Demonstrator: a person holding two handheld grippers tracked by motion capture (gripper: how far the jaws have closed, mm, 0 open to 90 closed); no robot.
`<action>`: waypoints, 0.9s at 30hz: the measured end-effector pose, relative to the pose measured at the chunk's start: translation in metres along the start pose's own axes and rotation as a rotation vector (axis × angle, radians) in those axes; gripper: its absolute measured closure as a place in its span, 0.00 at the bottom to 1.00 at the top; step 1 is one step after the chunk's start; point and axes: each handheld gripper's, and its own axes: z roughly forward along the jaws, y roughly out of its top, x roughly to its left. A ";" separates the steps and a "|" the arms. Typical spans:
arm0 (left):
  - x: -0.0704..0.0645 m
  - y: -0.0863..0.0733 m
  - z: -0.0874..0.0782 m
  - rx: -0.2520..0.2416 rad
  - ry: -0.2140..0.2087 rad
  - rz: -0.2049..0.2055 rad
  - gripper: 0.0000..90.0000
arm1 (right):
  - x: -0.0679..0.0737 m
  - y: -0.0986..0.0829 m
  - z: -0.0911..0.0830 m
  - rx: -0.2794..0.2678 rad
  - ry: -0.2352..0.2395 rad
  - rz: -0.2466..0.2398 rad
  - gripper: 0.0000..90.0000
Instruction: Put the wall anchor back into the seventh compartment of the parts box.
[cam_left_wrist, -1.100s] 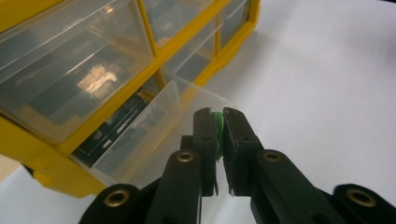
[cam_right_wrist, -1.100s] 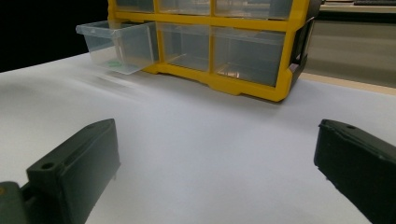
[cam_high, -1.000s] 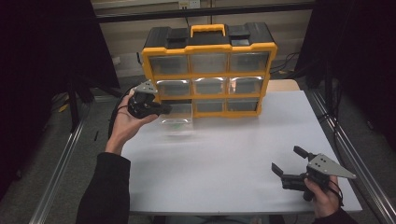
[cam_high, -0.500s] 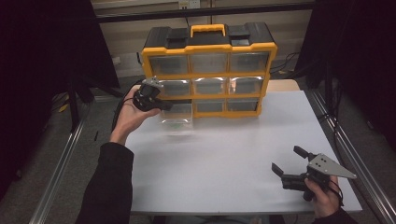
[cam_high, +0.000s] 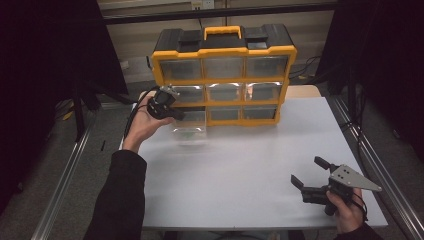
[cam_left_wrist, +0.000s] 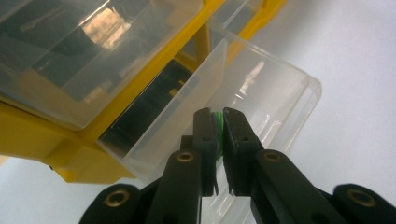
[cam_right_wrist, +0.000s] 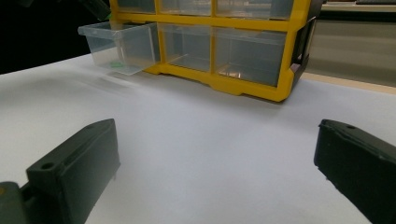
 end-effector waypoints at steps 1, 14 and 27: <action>0.001 0.000 0.001 0.006 -0.008 0.010 0.94 | 0.000 0.000 0.000 -0.001 0.000 0.000 0.00; 0.001 -0.001 0.016 0.056 -0.003 0.007 0.94 | 0.000 0.000 0.000 0.001 0.005 -0.002 0.00; 0.001 -0.002 0.032 0.089 -0.007 -0.016 0.94 | 0.000 0.000 0.000 0.000 0.002 0.001 0.00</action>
